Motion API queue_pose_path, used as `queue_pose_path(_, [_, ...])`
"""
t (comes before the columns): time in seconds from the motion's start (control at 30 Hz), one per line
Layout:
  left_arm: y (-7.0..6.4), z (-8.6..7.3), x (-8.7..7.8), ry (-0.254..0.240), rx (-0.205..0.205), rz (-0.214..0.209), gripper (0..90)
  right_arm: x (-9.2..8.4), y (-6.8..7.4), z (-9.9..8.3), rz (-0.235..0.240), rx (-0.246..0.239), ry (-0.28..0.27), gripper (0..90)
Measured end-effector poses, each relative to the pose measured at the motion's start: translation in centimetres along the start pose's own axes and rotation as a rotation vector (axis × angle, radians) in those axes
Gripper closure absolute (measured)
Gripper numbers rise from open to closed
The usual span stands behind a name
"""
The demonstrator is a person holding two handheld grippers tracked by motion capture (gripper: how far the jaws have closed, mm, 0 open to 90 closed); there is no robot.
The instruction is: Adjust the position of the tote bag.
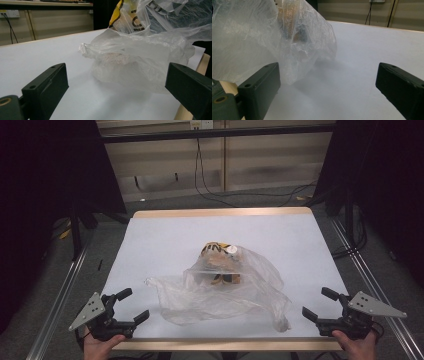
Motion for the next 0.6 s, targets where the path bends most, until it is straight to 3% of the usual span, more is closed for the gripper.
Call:
queue_pose_path(0.33, [0.2,-0.1,0.2,0.02,-0.005,0.001,4.7,0.2,0.08,-0.02,0.026,0.002,0.013,11.3])
queue_pose_path(0.6, [-0.12,0.09,0.29,0.025,-0.016,-0.003,7.4,0.41,0.6,0.13,0.071,-0.011,0.038,21.3])
Point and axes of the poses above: each handheld gripper's, and its own axes: x roughly forward along the jaws, z roughly out of its top, y roughly to its left, the point moved 2 cm from there along x, roughly forward along the jaws, and after that the axes turned 3 degrees about -z, right-handed, at the moved point
